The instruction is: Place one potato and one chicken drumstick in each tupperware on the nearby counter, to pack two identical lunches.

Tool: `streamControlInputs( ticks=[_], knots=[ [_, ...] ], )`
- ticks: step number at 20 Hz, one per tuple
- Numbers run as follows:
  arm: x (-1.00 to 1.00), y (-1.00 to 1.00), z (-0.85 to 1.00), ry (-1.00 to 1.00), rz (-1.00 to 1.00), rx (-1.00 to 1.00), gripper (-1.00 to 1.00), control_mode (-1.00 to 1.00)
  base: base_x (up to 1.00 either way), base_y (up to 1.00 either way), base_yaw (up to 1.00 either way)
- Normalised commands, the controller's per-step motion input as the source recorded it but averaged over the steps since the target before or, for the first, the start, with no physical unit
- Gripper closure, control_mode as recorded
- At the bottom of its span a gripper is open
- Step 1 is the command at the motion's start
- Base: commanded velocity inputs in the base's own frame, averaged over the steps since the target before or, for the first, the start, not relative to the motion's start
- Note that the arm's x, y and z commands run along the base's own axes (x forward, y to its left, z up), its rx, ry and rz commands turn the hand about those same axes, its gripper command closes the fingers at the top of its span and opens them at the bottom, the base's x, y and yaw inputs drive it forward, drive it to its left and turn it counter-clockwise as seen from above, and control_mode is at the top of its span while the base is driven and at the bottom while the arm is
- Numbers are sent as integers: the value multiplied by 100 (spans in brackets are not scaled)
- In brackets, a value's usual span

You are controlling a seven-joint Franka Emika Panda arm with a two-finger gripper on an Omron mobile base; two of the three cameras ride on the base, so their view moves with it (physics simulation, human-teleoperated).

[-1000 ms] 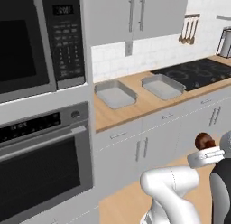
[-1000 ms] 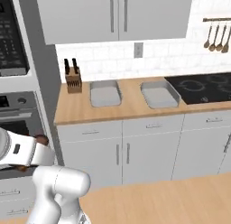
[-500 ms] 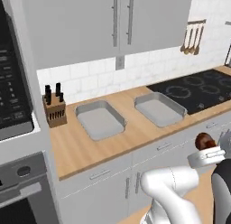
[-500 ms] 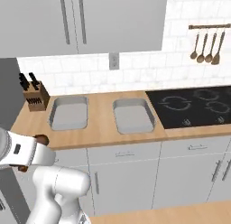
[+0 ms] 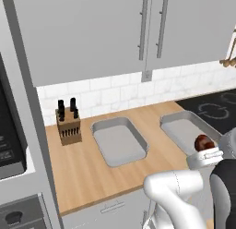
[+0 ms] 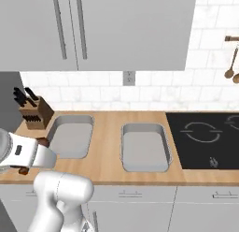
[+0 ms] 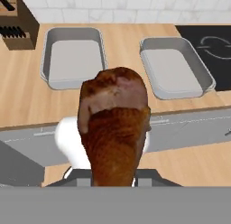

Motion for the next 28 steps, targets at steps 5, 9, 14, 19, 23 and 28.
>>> streamControlInputs(
  ticks=[5,9,14,19,23,28],
  knots=[
    [100,0,-26,1,7,1,100,-100,0,0,0],
    [100,21,-40,10,4,0,100,-100,0,0,0],
    [96,46,-56,7,0,0,100,-100,0,0,0],
    [87,37,-54,7,0,0,100,-100,0,0,0],
    [82,25,-56,10,0,0,100,-100,0,0,0],
    [74,13,-50,6,0,0,100,-100,0,0,0]
  ],
)
